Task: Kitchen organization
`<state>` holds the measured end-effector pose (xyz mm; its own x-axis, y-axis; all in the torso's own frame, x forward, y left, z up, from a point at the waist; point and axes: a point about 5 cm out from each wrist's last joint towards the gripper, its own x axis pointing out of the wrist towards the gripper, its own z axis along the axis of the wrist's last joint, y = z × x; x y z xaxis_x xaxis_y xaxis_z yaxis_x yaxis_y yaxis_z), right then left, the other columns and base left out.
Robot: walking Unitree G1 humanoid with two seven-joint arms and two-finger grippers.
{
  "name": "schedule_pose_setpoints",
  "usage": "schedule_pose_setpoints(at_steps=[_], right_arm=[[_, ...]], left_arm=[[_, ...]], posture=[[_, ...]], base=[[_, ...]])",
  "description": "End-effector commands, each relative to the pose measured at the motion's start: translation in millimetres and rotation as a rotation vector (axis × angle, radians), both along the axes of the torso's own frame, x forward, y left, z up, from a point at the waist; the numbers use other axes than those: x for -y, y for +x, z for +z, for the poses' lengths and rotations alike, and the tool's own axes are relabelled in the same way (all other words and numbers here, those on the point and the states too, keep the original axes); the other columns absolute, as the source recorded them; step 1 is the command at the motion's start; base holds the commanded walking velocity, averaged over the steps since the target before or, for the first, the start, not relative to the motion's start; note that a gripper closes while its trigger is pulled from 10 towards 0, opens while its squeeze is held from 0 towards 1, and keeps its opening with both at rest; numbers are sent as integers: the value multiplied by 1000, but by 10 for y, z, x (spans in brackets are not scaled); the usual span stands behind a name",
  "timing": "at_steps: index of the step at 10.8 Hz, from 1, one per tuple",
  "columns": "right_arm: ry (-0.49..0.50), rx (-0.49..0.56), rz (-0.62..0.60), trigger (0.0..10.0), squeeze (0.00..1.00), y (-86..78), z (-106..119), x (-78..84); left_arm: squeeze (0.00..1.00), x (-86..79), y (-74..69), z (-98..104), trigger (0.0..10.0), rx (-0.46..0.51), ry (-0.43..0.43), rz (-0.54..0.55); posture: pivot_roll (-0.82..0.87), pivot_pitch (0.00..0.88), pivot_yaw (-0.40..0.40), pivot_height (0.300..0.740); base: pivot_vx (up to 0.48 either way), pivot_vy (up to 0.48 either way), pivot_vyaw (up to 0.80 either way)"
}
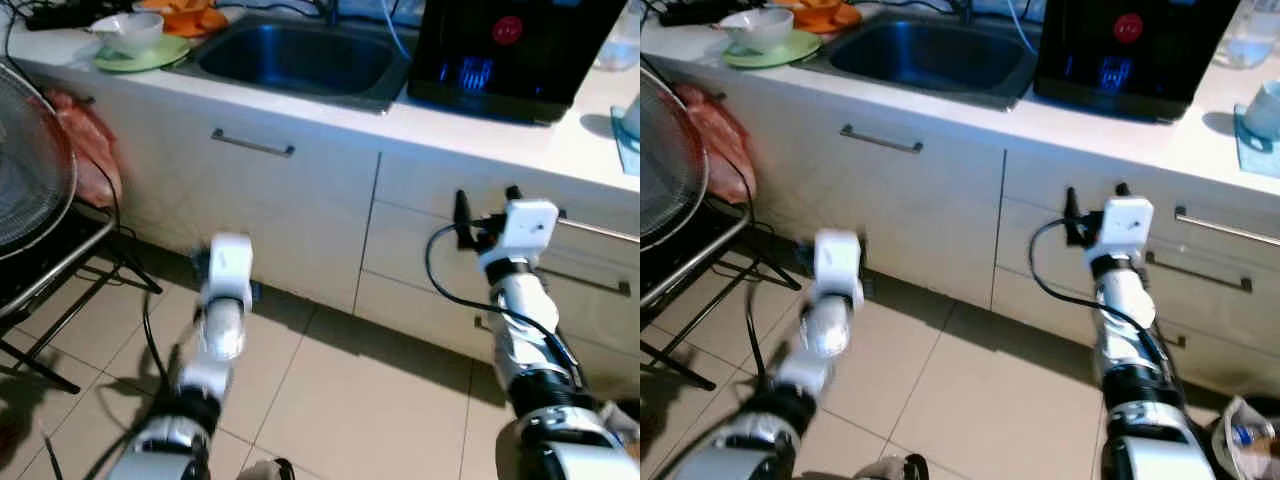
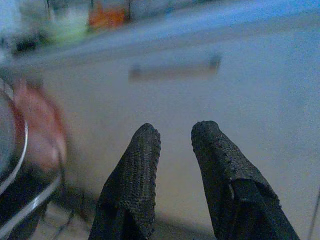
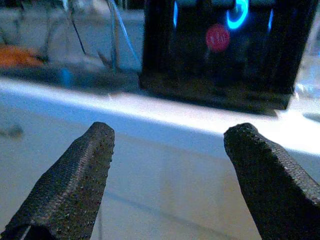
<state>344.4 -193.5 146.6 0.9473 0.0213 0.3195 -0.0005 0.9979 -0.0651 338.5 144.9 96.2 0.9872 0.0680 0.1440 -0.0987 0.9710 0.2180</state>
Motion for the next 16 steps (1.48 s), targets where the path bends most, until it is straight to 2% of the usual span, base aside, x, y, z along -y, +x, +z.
schedule_pose_setpoints(at_steps=[1,2,3,4,5,7,10,12,13,14,15,16], right_arm=[[4,52,27,10000,0,19,156,-58],[19,82,49,10000,0,3,240,-150],[19,92,64,10000,0,-12,281,-210],[40,94,60,10000,0,-17,306,-221],[49,79,64,10000,0,-22,306,-240],[58,47,66,10000,0,-17,279,-288],[64,53,61,10000,0,-8,373,-287],[68,84,43,10000,0,12,498,-276],[99,70,15,10000,0,24,538,-253],[101,67,18,10000,0,31,545,-268],[160,32,17,10000,788,55,494,-296],[185,27,29,10000,1000,60,493,-332]], left_arm=[[0,48,13,205,10000,149,-3,-26],[0,71,50,467,10000,236,12,-23],[0,83,114,700,10000,265,29,1],[0,106,130,949,10000,348,15,-1],[0,147,122,1087,10000,407,18,-19],[0,167,86,1069,10000,377,6,-18],[0,181,83,1056,10000,341,-25,-34],[0,224,100,1077,10000,322,-106,-68],[0,173,137,1051,10000,261,-201,-54],[0,165,145,1026,10000,242,-230,-48],[1000,223,160,979,10000,214,-237,-78],[1000,260,170,975,10000,203,-242,-93]], posture=[[-58,45,56,740],[-53,50,56,740],[-50,64,52,740],[-46,73,50,740],[-40,82,51,740],[-42,91,52,740],[-44,88,50,740],[-26,82,37,740],[-20,79,32,740],[-13,78,29,740],[-9,78,30,740],[-16,77,41,740]], base=[[0,0,0],[0,0,0],[0,0,0],[0,0,0],[0,0,0],[0,0,0],[0,0,0],[0,0,0],[0,0,0],[0,0,0],[0,0,0],[0,0,0]])
